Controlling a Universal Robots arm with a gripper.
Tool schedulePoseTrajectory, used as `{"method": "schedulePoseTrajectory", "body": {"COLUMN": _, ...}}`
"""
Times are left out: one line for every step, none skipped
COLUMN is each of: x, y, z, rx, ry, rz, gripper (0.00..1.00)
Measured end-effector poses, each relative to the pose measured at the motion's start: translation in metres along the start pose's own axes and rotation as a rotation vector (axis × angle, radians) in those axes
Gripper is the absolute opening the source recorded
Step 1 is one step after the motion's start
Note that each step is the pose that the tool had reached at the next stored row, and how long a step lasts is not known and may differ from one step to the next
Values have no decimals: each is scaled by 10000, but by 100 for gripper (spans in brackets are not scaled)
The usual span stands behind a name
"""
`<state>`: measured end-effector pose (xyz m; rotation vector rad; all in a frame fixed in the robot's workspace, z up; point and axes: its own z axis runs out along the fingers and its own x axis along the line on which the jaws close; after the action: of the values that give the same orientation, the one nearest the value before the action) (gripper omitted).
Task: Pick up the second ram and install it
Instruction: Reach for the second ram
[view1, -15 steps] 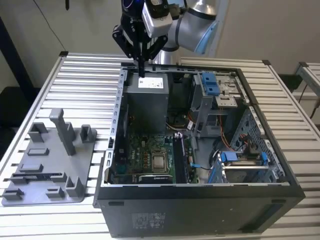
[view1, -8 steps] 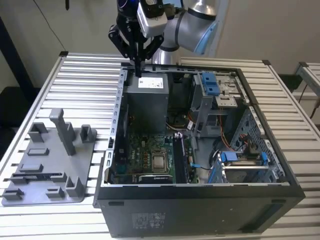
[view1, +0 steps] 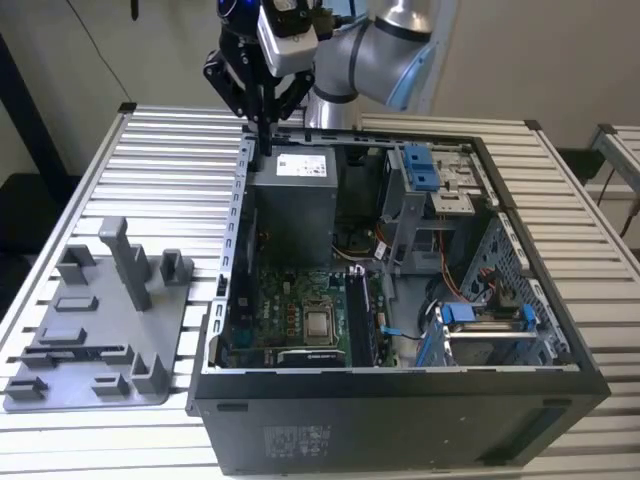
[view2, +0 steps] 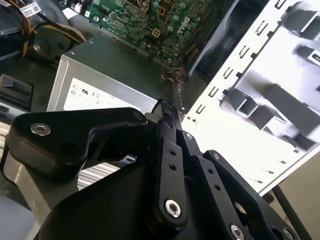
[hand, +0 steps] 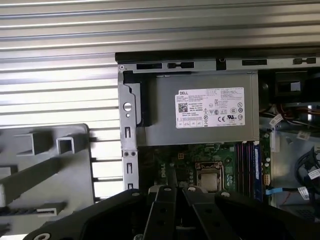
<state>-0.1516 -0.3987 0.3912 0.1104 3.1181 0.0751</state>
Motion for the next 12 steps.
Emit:
{"method": "schedulePoseTrajectory", "body": {"x": 25, "y": -2, "z": 0, "rx": 0, "ry": 0, "rz": 0, "gripper": 11}}
{"method": "schedulePoseTrajectory", "body": {"x": 50, "y": -4, "z": 0, "rx": -1, "ry": -1, "rz": 0, "gripper": 11}}
{"method": "schedulePoseTrajectory", "body": {"x": 74, "y": -5, "z": 0, "rx": 1, "ry": 0, "rz": -1, "gripper": 11}}
{"method": "schedulePoseTrajectory", "body": {"x": 94, "y": -7, "z": 1, "rx": 0, "ry": 0, "rz": -1, "gripper": 11}}
{"method": "schedulePoseTrajectory", "body": {"x": 116, "y": -8, "z": 2, "rx": 0, "ry": 0, "rz": -1, "gripper": 11}}
{"method": "schedulePoseTrajectory", "body": {"x": 139, "y": -10, "z": 2, "rx": 0, "ry": 0, "rz": -1, "gripper": 11}}
{"method": "schedulePoseTrajectory", "body": {"x": 160, "y": -11, "z": 1, "rx": 0, "ry": 0, "rz": -1, "gripper": 11}}
{"method": "schedulePoseTrajectory", "body": {"x": 180, "y": -13, "z": 1, "rx": 0, "ry": 0, "rz": -1, "gripper": 11}}
{"method": "schedulePoseTrajectory", "body": {"x": 201, "y": -15, "z": 1, "rx": 0, "ry": 0, "rz": -1, "gripper": 11}}
{"method": "schedulePoseTrajectory", "body": {"x": 220, "y": -16, "z": 0, "rx": 0, "ry": 0, "rz": -2, "gripper": 11}}
{"method": "schedulePoseTrajectory", "body": {"x": 239, "y": -17, "z": 0, "rx": -1, "ry": 0, "rz": -2, "gripper": 11}}
{"method": "schedulePoseTrajectory", "body": {"x": 256, "y": -18, "z": -1, "rx": -1, "ry": 0, "rz": -2, "gripper": 11}}
